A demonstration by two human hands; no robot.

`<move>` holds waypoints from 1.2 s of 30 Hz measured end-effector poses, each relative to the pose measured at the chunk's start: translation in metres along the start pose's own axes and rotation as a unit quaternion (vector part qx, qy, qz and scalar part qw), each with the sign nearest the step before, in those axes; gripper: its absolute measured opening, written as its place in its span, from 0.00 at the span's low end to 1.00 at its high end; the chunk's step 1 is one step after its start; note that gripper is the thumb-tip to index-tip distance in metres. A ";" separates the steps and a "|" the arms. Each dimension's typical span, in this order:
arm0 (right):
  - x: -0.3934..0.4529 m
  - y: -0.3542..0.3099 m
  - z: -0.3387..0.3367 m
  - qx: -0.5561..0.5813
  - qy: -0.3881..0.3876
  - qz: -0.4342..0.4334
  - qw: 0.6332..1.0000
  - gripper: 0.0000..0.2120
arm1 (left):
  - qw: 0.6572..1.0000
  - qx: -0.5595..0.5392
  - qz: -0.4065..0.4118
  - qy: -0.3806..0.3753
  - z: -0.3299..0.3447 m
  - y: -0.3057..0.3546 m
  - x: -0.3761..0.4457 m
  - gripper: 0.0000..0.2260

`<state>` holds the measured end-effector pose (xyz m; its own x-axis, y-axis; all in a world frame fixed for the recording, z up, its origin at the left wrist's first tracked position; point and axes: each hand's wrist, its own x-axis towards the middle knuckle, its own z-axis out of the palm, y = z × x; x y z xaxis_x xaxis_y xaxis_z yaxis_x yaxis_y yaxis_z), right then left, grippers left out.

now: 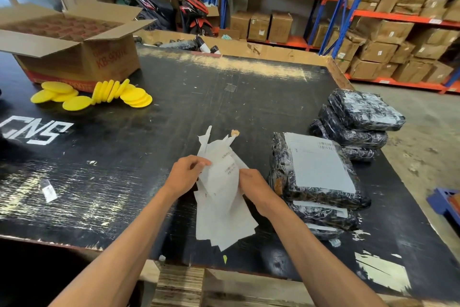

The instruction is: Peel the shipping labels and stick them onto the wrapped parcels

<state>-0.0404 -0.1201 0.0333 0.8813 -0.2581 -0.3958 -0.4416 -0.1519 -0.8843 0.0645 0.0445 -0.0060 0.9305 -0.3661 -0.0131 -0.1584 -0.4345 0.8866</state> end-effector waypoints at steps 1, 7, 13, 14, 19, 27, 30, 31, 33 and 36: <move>-0.002 -0.005 -0.001 0.018 0.012 0.019 1.000 0.15 | 1.000 -0.020 -0.010 0.001 -0.002 0.001 0.001 0.12; 0.005 -0.015 -0.004 0.019 0.006 0.051 0.999 0.34 | 0.997 -0.074 -0.028 -0.013 -0.007 -0.002 0.004 0.13; 0.010 -0.020 -0.013 0.099 -0.059 0.072 0.991 0.34 | 0.994 -0.111 -0.013 -0.018 -0.009 -0.004 0.001 0.13; 0.013 -0.018 -0.012 0.110 -0.053 0.071 0.990 0.28 | 0.993 -0.117 -0.009 -0.015 -0.010 -0.005 0.002 0.13; 0.017 -0.011 -0.002 0.080 -0.005 0.078 0.994 0.11 | 0.993 -0.111 0.025 -0.017 -0.010 -0.012 0.006 0.08; 0.020 -0.012 -0.006 0.144 -0.079 0.081 0.983 0.09 | 0.992 -0.118 -0.011 0.030 -0.006 -0.020 0.010 0.10; 0.021 -0.014 -0.005 0.153 -0.066 0.084 0.982 0.13 | 0.993 -0.103 -0.032 0.054 -0.003 -0.021 0.011 0.11; 0.021 -0.014 -0.006 0.147 -0.057 0.084 0.984 0.15 | 0.992 -0.113 -0.030 0.054 -0.004 -0.021 0.011 0.11; 0.021 -0.013 -0.006 0.135 -0.045 0.072 0.987 0.13 | 0.986 -0.147 -0.030 0.069 -0.005 -0.020 0.012 0.10; 0.019 -0.016 -0.005 0.134 -0.012 0.027 0.991 0.12 | 0.980 -0.171 -0.047 0.094 -0.009 -0.012 0.015 0.09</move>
<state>-0.0170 -0.1270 0.0410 0.8626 -0.2348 -0.4480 -0.4315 0.1206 -0.8940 0.0833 0.0513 -0.0127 0.9852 -0.1652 -0.0450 0.0206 -0.1467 0.9890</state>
